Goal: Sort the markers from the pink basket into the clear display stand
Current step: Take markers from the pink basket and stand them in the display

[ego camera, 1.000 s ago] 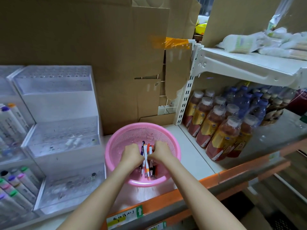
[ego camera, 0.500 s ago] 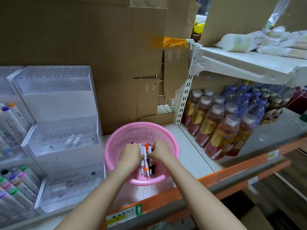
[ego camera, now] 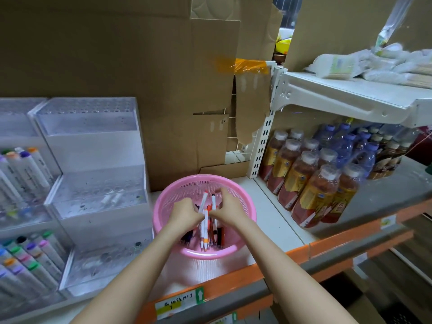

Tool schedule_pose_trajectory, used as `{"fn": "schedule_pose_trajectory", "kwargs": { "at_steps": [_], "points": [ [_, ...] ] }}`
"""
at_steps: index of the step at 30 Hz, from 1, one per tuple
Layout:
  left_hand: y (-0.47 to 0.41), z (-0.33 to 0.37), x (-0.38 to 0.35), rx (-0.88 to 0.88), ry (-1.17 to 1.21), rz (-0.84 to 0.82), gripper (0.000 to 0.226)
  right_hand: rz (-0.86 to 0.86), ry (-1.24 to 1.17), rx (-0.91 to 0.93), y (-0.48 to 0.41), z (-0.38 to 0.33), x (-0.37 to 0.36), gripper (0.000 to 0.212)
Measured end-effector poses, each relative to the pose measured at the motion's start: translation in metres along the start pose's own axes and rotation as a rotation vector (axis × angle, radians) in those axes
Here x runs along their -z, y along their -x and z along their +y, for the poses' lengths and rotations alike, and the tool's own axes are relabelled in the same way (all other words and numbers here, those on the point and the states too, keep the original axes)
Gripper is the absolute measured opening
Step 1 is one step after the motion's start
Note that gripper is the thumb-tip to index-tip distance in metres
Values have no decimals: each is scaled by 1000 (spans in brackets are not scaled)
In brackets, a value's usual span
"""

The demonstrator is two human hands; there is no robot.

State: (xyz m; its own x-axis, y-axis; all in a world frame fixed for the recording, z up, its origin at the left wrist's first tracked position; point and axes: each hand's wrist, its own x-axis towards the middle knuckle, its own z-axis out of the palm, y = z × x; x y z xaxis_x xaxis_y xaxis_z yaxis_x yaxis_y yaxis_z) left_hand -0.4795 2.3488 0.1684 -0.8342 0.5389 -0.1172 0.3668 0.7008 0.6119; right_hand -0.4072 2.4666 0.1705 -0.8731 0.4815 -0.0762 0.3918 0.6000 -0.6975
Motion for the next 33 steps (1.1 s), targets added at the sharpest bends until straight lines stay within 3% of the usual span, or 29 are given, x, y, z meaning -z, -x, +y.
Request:
{"fn": "schedule_pose_trajectory", "kwargs": {
  "at_steps": [2,7,13,22,27,33],
  "points": [
    [7,2,13,-58,98,56,9,43,-46,118,7,-6,4,61],
    [35,11,49,-336,203,156,37,127,-192,287,31,-30,14,51],
    [65,10,87,-517,189,271,72,178,-272,434,54,-76,17,52],
    [114,-28,182,-521,192,514,61,212,-333,681,65,-175,-7,53],
    [134,-68,229,-475,172,713,55,214,-344,750,70,-226,-37,50],
    [142,-105,268,-465,191,784,45,210,-378,777,63,-270,-70,52]
  ]
}}
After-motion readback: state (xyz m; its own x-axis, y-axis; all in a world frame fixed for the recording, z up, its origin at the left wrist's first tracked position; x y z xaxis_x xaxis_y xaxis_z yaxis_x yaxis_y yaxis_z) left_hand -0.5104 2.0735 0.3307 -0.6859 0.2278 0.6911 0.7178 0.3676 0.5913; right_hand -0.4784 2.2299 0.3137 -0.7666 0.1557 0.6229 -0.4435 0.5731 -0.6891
